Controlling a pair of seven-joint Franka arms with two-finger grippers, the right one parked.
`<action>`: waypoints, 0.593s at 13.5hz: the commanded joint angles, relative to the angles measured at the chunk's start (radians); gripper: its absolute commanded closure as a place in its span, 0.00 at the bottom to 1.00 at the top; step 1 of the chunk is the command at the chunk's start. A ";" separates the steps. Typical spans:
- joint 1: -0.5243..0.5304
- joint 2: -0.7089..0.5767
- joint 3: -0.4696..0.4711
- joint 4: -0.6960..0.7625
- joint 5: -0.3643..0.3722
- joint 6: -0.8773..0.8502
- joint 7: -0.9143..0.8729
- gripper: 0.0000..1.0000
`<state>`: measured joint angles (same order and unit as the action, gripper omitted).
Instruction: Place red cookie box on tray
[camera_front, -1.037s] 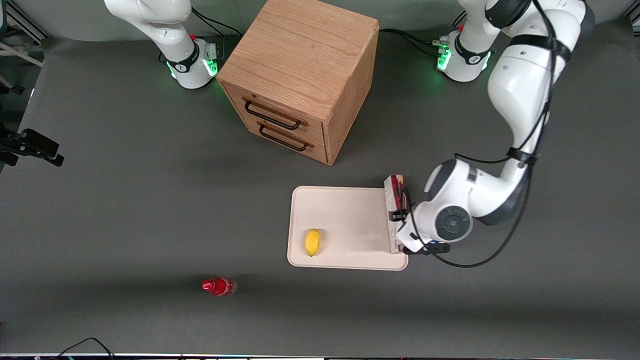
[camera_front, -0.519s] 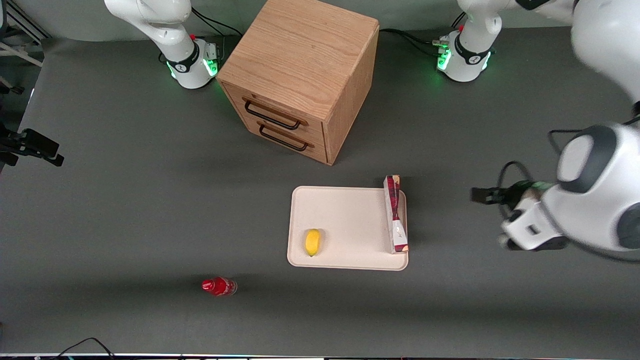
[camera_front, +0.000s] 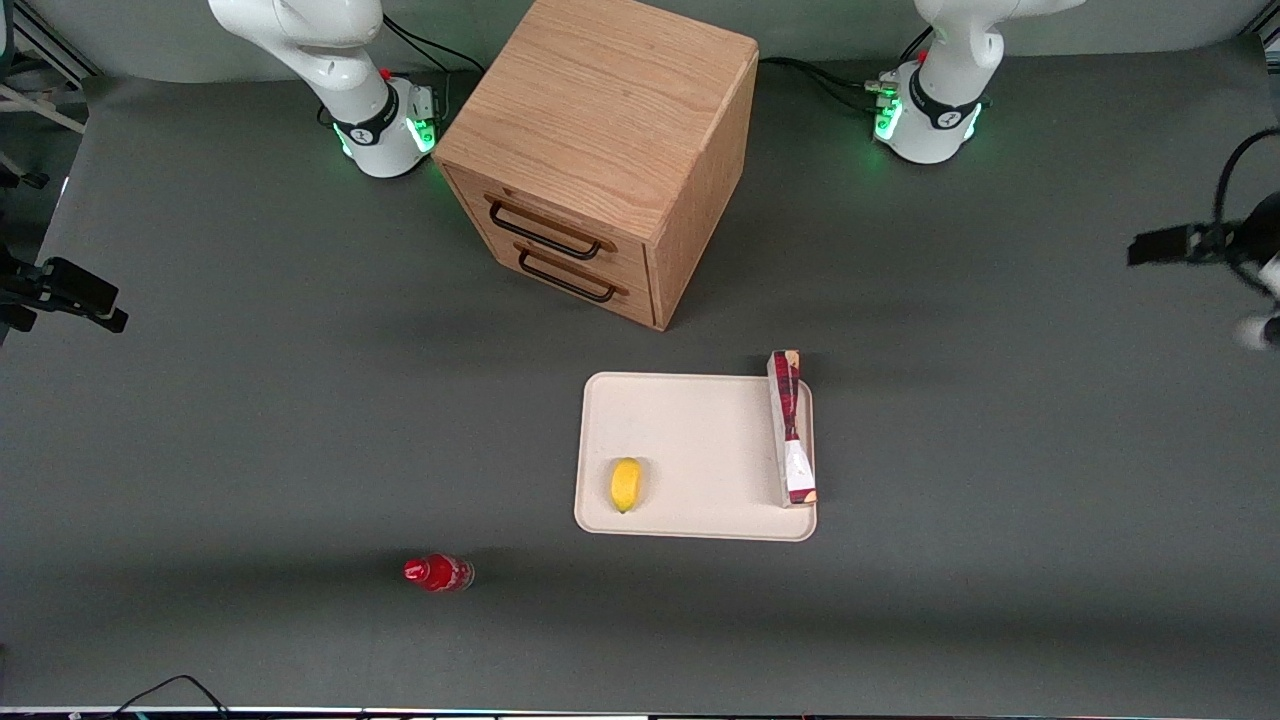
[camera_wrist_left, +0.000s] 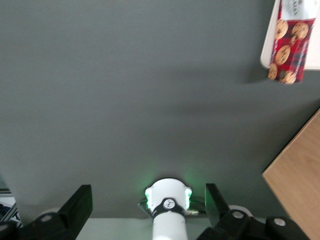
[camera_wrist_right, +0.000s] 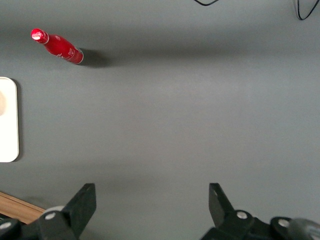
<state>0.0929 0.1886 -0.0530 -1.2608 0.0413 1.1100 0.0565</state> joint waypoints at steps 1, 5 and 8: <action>-0.030 -0.320 0.065 -0.410 -0.003 0.187 0.039 0.00; -0.041 -0.353 0.050 -0.457 0.005 0.244 0.036 0.00; -0.042 -0.301 0.032 -0.382 0.003 0.231 0.040 0.00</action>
<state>0.0649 -0.1414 -0.0220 -1.6832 0.0407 1.3395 0.0886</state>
